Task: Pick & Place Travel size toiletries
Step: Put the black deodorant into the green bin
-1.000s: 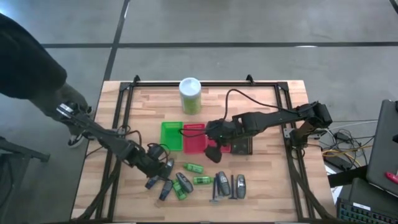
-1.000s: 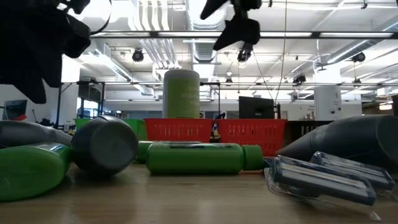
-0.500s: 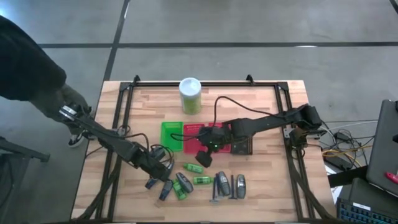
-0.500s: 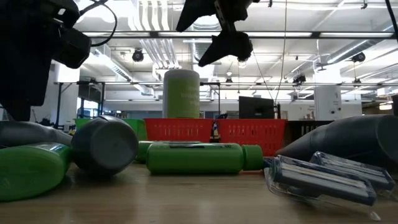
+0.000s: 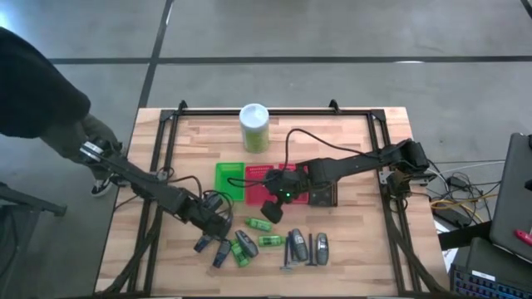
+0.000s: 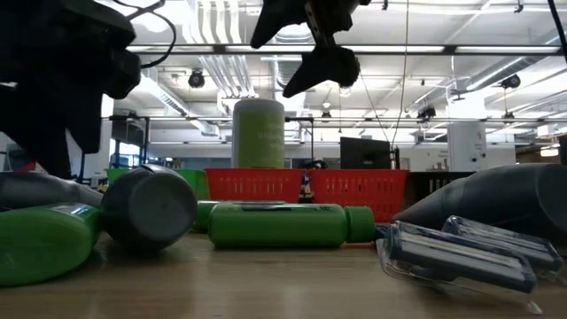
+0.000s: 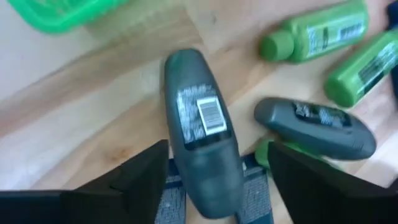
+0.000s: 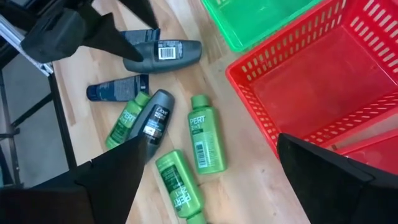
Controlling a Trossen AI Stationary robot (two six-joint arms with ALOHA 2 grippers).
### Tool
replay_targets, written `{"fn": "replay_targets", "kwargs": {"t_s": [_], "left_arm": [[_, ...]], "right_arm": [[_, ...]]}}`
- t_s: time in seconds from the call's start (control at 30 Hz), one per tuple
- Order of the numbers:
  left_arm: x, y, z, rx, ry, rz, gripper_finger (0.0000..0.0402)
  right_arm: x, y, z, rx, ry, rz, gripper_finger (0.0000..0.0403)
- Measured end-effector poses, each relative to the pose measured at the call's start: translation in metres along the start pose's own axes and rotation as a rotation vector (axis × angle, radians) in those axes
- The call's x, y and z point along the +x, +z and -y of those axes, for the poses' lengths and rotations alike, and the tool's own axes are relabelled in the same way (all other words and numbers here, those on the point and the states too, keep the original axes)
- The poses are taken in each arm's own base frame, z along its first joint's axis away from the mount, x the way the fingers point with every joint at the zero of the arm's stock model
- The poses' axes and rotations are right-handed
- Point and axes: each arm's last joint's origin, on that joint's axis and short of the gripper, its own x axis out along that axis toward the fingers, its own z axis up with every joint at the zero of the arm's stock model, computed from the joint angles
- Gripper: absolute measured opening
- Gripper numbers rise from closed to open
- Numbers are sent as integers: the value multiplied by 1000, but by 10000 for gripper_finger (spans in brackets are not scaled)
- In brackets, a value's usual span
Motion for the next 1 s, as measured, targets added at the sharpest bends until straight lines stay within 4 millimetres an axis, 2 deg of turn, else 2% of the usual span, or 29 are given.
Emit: {"fn": "replay_targets", "kwargs": {"t_s": [0.1,0.23,0.57,0.8,1.0], "left_arm": [[2,3,0,-12,0,-9,314],[10,1,2,-15,9,-51,334],[29,-1,6,6,79,-83,335],[44,-2,11,28,124,-107,335],[48,0,11,24,138,-115,335]], "right_arm": [[0,0,0,-1,2,0,358],[1,0,0,-15,3,-3,353],[1,0,0,-31,6,2,343],[1,0,0,-33,1,4,356],[1,0,0,-51,-2,6,354]]}}
